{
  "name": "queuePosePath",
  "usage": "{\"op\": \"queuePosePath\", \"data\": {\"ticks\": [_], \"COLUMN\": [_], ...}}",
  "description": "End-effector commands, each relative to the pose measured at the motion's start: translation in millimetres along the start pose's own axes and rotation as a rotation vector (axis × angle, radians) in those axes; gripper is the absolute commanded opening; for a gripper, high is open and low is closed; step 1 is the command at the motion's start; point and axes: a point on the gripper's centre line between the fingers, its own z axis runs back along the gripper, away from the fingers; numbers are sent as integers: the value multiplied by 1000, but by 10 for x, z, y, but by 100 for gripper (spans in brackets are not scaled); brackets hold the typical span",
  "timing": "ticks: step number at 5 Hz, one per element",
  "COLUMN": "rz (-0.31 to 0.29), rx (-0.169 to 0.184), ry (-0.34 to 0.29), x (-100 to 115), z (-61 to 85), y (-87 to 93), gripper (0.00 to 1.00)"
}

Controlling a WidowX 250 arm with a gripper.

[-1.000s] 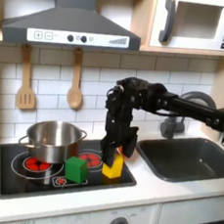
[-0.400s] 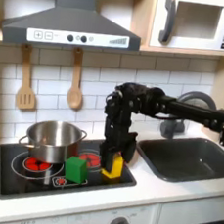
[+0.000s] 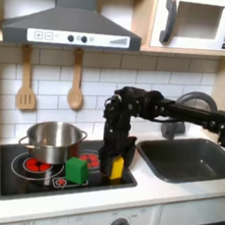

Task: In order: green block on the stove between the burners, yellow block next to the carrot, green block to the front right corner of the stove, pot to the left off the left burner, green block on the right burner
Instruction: 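Move the yellow block next to the carrot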

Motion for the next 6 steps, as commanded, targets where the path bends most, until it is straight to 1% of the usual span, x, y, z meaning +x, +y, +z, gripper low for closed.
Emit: {"op": "queuePosePath", "data": {"ticks": [1, 3, 4, 5, 6], "rz": [1, -11, -28, -38, -22], "rx": [9, -2, -13, -25, -46], "ry": [-1, 2, 7, 11, -11], "x": [6, -2, 41, 124, 267], "z": [-8, 1, -26, -72, -26], "y": [1, 1, -27, -92, -115], "gripper": [0, 0, 0, 0, 0]}}
